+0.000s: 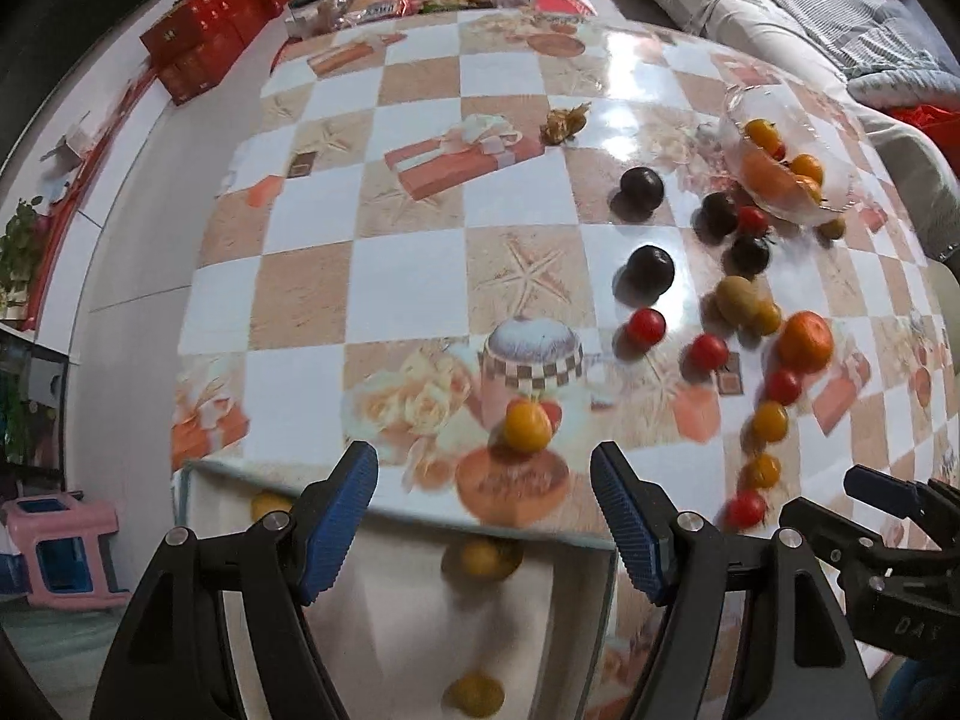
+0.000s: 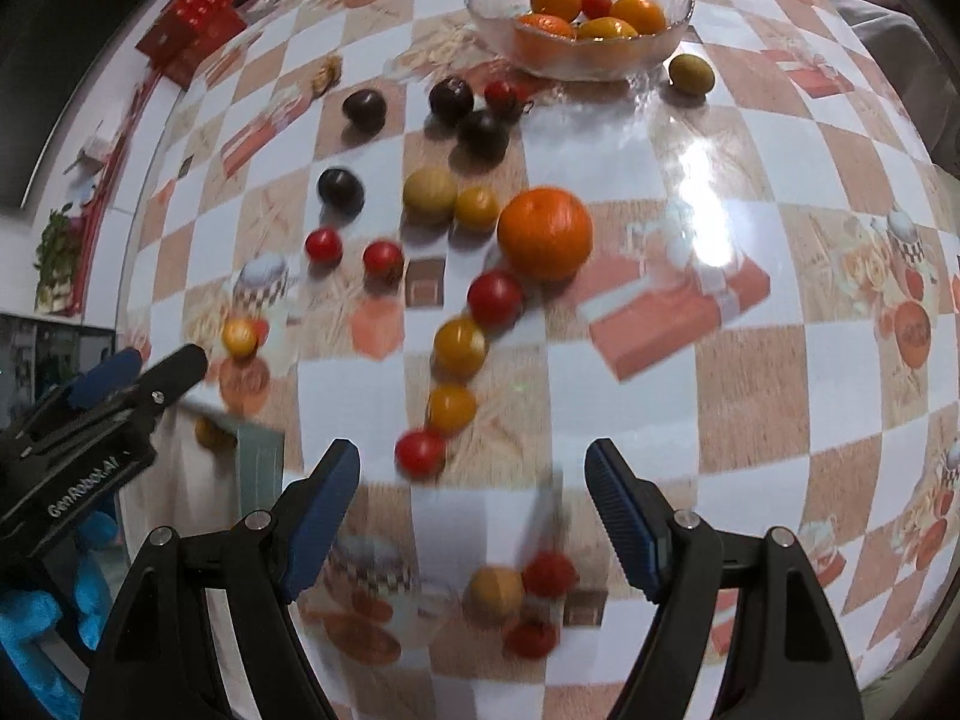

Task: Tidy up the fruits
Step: 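Return to the table and grasp a yellow-orange cherry tomato with the left gripper, then grasp an orange cherry tomato with the right gripper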

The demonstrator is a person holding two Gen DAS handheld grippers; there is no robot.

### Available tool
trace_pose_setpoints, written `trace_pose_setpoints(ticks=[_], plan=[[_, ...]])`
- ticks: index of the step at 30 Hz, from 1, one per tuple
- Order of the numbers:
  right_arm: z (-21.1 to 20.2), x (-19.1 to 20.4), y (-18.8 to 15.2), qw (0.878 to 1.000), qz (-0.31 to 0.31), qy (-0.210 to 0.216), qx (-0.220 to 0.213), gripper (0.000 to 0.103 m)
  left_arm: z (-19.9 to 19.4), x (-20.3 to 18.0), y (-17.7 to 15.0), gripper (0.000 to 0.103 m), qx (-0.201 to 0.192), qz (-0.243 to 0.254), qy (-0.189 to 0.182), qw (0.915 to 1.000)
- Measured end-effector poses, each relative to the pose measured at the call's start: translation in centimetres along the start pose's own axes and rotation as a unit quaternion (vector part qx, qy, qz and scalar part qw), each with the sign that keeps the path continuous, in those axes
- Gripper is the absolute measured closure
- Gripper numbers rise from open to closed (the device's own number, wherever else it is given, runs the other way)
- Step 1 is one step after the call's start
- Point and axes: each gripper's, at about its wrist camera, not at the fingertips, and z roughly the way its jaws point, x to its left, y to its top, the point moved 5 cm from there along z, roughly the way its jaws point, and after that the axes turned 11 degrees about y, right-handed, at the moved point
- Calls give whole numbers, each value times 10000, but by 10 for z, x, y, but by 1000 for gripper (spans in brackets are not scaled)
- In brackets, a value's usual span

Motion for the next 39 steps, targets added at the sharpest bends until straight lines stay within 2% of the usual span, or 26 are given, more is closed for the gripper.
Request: trace_pose_setpoints(ticks=[9, 12, 17, 22, 23, 24, 25, 28, 29, 32, 39], plan=[[21, -2, 17, 9998, 130, -112, -54, 23, 34, -12, 9, 28, 303, 84, 61, 9995], [28, -1, 20, 9998, 139, -124, -37, 34, 42, -17, 10, 29, 402, 163, 60, 9990], [34, 8, 26, 9998, 32, -172, -95, 43, 49, -23, 12, 29, 495, 238, 46, 9985], [41, 17, 38, 9995, -61, -276, -140, 57, 47, -34, 16, 46, 466, 301, -74, 9984], [42, 19, 40, 9993, -104, -320, -151, 65, 46, -36, 16, 48, 457, 318, -102, 9984], [43, 20, 40, 9993, -126, -328, -156, 75, 45, -38, 16, 54, 447, 333, -140, 9983], [44, 20, 41, 9992, -145, -343, -162, 79, 44, -40, 16, 63, 436, 351, -156, 9983], [44, 20, 41, 9995, -171, -220, -159, 80, 39, -47, 15, 79, 355, 447, -71, 9983], [43, 20, 40, 9996, -166, -142, -156, 80, 39, -47, 15, 82, 319, 456, -8, 9984], [34, 16, 36, 9994, -111, 179, -260, 80, 34, -44, 17, 81, 319, 171, -275, 9990], [11, 14, 33, 9982, -188, 423, -371, 80, 1, -49, 19, 81, -36, 124, -478, 9988]])
